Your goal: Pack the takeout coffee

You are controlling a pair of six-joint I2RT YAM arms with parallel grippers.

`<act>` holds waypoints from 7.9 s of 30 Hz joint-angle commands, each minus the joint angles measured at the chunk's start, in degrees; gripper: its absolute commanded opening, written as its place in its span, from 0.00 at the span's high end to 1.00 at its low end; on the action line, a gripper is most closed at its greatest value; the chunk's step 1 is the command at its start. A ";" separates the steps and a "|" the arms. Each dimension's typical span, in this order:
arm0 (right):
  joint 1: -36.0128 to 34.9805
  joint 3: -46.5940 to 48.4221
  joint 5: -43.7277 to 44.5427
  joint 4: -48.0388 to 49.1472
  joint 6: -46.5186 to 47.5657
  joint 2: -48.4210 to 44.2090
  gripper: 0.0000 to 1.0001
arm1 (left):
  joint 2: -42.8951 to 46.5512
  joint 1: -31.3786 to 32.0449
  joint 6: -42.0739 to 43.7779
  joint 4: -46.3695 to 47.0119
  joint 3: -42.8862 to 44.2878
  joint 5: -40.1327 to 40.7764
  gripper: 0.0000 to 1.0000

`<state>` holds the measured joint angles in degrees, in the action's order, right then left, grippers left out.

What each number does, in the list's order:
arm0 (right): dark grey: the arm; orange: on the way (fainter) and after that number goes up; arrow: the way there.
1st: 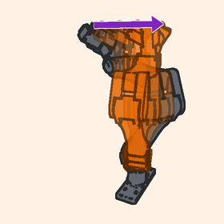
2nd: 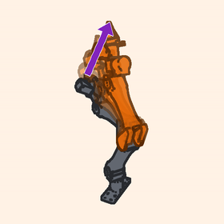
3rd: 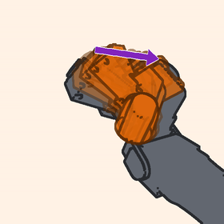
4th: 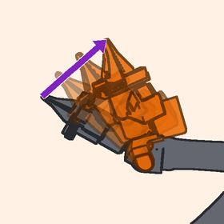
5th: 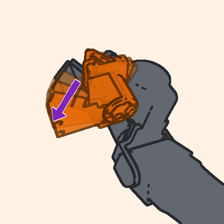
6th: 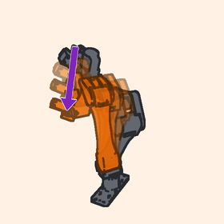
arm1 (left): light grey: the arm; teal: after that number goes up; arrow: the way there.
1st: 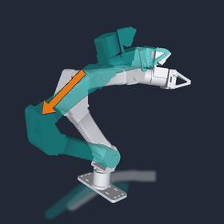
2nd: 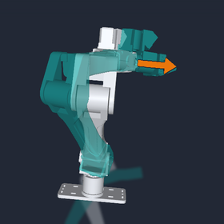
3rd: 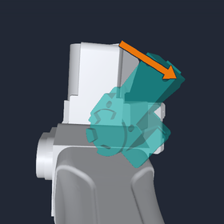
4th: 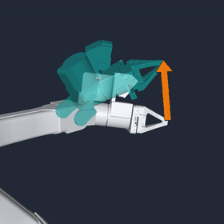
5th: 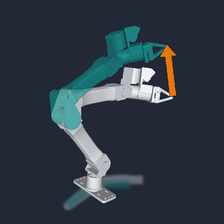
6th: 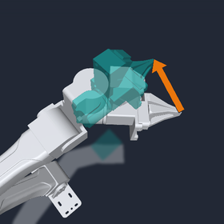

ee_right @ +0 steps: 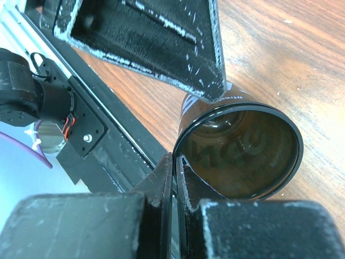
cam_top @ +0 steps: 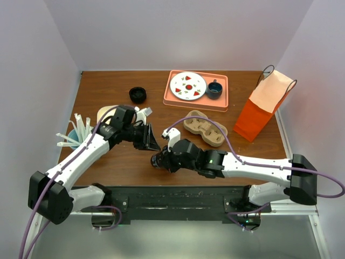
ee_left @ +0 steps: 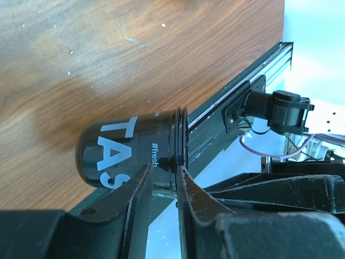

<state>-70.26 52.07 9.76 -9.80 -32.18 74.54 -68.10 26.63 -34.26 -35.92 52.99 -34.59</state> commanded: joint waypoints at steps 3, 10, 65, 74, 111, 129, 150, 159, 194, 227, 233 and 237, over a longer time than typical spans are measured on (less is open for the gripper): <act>0.30 2.33 1.84 2.07 -1.04 0.08 1.00 | -0.37 -0.27 1.30 -0.47 -0.70 -2.59 0.71; 0.30 2.24 2.02 2.24 -1.30 -0.10 1.00 | -0.37 -0.27 1.04 0.59 -1.66 -3.64 0.71; 0.91 2.07 1.32 2.68 -1.48 0.95 1.00 | -0.99 -0.27 0.25 0.24 -1.93 -4.61 0.73; 1.35 2.59 1.66 3.04 -1.39 1.74 1.00 | -1.78 -0.18 0.68 1.29 -3.33 -5.05 0.73; 3.99 4.17 0.00 -3.47 4.15 6.14 1.00 | -0.20 -1.06 -5.20 20.01 -9.74 -4.96 0.73; 5.31 3.91 -2.11 -2.94 5.03 6.14 1.00 | -1.51 -1.06 -6.52 20.54 -12.12 -3.38 0.79; 5.84 4.88 -3.08 -2.41 5.11 7.99 1.00 | -4.06 -0.88 -6.43 23.53 -14.23 -4.17 0.78; 6.19 6.37 -2.90 -2.85 5.38 9.65 0.95 | -5.38 -0.88 -5.64 24.58 -15.20 -4.52 0.78; 10.84 8.39 -5.89 -5.40 8.36 8.86 1.00 | -9.34 0.96 -2.75 18.18 -11.34 3.20 0.80; 10.85 7.08 -7.21 -4.96 7.75 7.46 1.00 | -2.31 -0.09 -6.34 23.53 -11.07 -0.66 0.76; 10.85 6.64 -7.21 -4.88 7.75 7.28 1.00 | -2.22 -0.09 -6.52 23.18 -9.84 -0.57 0.76; 10.85 6.64 -7.30 -4.70 7.66 7.20 1.00 | -2.57 -0.09 -6.26 23.09 -9.75 -0.30 0.76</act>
<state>-59.55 58.72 3.27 -15.99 -24.49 84.23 -71.59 26.65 -39.94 -14.44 41.76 -34.04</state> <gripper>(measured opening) 0.018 0.238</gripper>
